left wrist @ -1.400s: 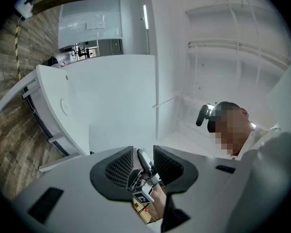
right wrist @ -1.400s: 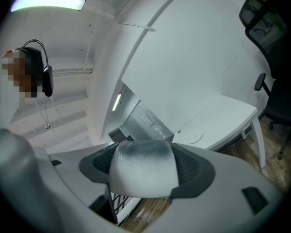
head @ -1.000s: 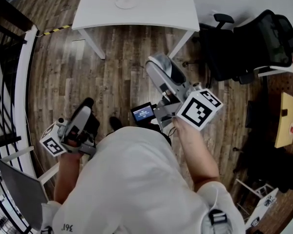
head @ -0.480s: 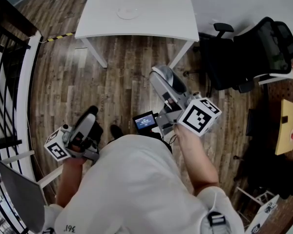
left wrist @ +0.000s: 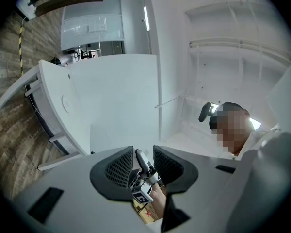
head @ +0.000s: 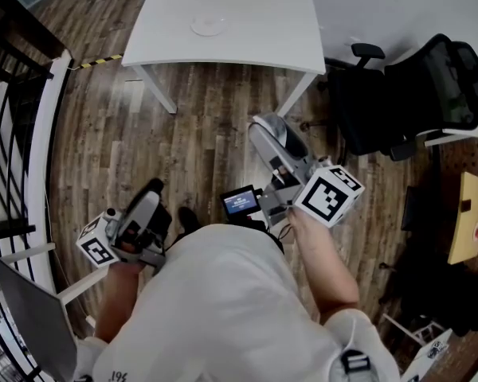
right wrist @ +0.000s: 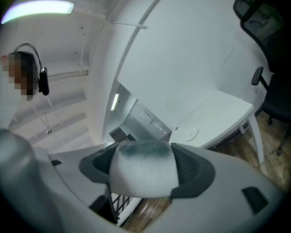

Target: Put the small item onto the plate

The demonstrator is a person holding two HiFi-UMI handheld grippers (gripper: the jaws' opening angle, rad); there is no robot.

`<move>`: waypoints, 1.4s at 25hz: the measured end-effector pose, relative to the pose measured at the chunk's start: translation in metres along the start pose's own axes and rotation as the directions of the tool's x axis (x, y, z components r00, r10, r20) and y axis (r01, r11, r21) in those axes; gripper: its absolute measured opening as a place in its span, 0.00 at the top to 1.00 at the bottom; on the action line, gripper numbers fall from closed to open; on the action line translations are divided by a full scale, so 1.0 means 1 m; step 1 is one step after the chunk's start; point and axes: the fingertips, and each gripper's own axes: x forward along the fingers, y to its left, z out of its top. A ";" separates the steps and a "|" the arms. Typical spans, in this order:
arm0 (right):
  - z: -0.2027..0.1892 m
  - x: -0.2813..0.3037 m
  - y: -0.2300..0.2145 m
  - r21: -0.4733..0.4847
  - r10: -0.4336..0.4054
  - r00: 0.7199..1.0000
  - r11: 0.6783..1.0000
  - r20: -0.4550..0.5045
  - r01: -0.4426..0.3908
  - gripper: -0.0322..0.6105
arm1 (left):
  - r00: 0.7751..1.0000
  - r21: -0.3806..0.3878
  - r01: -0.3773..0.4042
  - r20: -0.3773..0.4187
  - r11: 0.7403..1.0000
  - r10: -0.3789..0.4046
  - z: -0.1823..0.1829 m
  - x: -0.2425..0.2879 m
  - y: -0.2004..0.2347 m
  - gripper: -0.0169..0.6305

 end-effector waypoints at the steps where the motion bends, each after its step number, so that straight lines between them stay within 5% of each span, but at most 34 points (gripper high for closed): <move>1: 0.002 0.000 -0.002 0.001 0.003 1.000 1.000 -0.004 -0.003 0.46 | 1.000 0.001 -0.002 0.004 1.000 0.002 -0.001 0.002 0.001 0.80; 20: 0.027 0.016 -0.050 0.022 0.054 0.994 0.998 -0.093 -0.052 0.46 | 0.995 0.016 -0.056 0.082 0.998 0.054 -0.016 0.048 0.024 0.80; 35: 0.037 0.014 -0.081 0.050 0.019 0.997 0.999 -0.080 -0.015 0.46 | 0.998 0.013 -0.046 0.035 0.999 0.046 -0.016 0.078 0.036 0.80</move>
